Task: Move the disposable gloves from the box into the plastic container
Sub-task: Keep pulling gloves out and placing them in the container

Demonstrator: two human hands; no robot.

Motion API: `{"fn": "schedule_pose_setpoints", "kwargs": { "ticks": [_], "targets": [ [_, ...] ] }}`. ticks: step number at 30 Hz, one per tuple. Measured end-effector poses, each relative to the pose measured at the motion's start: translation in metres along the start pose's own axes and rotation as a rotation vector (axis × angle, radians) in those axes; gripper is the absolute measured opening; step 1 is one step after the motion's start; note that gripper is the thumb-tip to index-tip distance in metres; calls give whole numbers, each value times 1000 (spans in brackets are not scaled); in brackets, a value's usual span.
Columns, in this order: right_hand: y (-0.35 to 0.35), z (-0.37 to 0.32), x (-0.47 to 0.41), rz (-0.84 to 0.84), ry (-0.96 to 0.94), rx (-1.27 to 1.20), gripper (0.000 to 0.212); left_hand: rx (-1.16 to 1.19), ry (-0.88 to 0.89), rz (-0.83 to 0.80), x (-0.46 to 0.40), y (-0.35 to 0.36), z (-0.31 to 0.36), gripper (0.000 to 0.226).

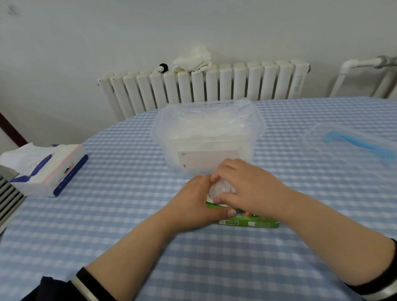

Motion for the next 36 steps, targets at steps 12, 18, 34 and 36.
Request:
{"fn": "schedule_pose_setpoints", "kwargs": {
  "ticks": [12, 18, 34, 36],
  "targets": [
    [2, 2, 1, 256, -50, -89, 24, 20, 12, 29, 3, -1, 2, 69],
    [-7, 10, 4, 521, 125, -460, 13, 62, 25, 18, 3, -4, 2, 78],
    [-49, 26, 12, 976, 408, -1177, 16, -8, -23, -87, 4, -9, -1, 78],
    [-54, 24, 13, 1003, 390, -1240, 16, -63, -4, -104, 4, -7, 2, 80]
  ]
}}
Point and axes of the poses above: each hand's wrist, its own x-axis away from the middle knuckle, its own y-axis out of the palm, z = x × y, the point moved 3 cm from there along -x, towards the middle knuckle, and after that the axes turned 1 degree about y, right-handed, at the moved point
